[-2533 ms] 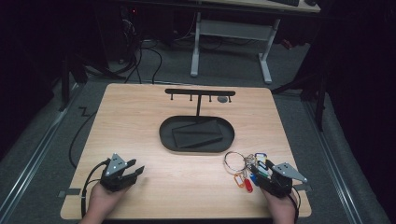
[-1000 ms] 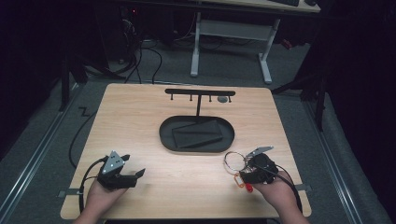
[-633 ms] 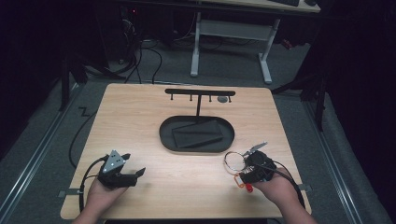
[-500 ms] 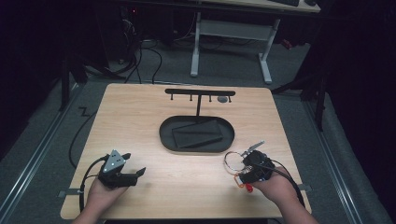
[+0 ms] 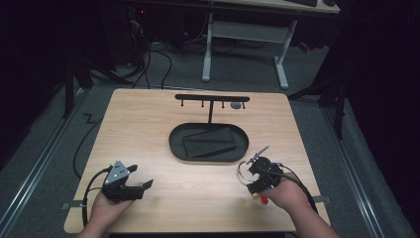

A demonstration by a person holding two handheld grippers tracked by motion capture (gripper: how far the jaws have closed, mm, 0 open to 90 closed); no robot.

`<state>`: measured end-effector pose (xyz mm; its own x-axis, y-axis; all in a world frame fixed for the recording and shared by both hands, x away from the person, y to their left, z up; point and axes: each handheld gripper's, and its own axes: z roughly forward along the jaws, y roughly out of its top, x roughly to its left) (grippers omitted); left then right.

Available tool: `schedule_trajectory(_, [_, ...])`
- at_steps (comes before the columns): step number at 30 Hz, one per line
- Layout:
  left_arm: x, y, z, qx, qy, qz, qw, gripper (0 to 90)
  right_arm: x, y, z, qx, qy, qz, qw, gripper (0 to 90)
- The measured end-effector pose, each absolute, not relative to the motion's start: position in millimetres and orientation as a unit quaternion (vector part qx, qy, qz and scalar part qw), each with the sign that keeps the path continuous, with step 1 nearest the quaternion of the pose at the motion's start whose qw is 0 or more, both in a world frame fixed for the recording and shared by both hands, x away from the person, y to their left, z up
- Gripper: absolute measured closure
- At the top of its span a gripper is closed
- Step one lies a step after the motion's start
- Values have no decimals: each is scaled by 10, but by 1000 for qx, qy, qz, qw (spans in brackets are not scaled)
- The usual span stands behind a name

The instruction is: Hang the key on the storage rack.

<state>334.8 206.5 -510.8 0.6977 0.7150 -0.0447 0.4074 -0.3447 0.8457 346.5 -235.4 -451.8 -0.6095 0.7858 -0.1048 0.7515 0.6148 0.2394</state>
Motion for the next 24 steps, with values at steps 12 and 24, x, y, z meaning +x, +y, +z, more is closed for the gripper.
schedule_trajectory(12, [3331, 2010, -5092, 811, 331, 174, 449, 200, 3558, -2155, -4599, 385, 919, 45, 72, 453])
schedule_trajectory(24, [3314, 2006, -5077, 810, 324, 179, 454, 228, 3782, -2040, -4689, 375, 924, 31, 64, 649])
